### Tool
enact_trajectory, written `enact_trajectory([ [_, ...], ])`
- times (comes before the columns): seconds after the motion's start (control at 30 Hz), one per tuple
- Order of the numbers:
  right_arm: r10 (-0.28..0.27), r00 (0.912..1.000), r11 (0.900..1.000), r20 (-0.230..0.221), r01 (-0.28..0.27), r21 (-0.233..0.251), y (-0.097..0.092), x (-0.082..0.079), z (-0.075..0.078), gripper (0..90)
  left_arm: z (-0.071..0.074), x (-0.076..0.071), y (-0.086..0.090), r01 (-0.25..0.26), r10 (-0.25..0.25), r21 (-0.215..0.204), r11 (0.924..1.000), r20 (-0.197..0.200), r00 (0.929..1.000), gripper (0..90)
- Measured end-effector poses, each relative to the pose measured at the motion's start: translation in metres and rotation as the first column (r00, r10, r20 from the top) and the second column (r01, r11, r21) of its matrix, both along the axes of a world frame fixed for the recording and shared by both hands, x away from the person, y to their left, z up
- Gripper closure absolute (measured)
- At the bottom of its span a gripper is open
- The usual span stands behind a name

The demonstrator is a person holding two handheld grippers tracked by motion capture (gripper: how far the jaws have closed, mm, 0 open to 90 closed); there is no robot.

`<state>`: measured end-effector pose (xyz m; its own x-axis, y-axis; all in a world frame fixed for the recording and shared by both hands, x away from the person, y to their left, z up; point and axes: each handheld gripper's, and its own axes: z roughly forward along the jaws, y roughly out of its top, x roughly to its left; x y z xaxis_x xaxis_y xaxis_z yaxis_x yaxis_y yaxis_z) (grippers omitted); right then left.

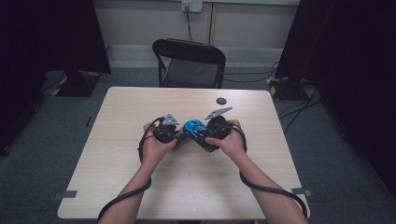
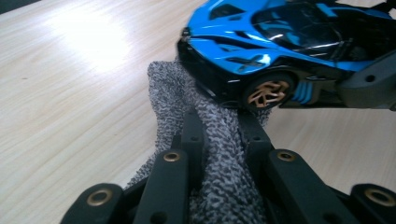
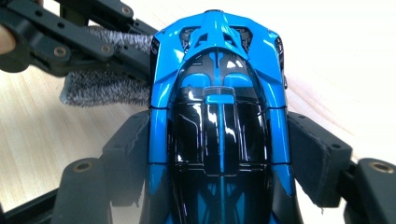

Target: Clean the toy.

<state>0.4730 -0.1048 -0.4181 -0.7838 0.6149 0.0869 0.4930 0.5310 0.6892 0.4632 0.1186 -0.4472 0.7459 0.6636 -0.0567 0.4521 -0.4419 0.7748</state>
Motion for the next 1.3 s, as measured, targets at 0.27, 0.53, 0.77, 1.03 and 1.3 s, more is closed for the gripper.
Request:
enact_trajectory([
  [0.27,-0.014,0.9999,0.9999,-0.009,0.014,0.005,0.000,0.005,-0.001,28.9,-0.003,-0.005,-0.008,0.029,-0.029,-0.005,0.9996,-0.008,0.9996,76.3],
  [0.53,-0.031,0.9994,0.9995,-0.014,0.031,-0.005,0.002,0.009,-0.002,28.9,-0.007,-0.011,-0.019,0.058,-0.058,-0.007,0.9983,-0.016,0.9982,76.3],
  [0.77,-0.054,0.9984,0.9985,-0.017,0.054,-0.005,0.001,0.014,-0.002,28.9,-0.011,-0.019,-0.031,0.095,-0.096,-0.026,0.9951,-0.028,0.9950,76.2],
  [1.03,-0.072,0.9972,0.9974,-0.018,0.072,-0.002,0.000,0.017,-0.004,28.9,-0.016,-0.028,-0.045,0.153,-0.154,-0.031,0.9877,-0.040,0.9872,76.2],
  [1.3,-0.083,0.9964,0.9965,-0.017,0.083,0.011,-0.002,0.022,-0.002,28.9,-0.018,-0.037,-0.054,0.212,-0.213,-0.019,0.9771,-0.053,0.9757,76.1],
])
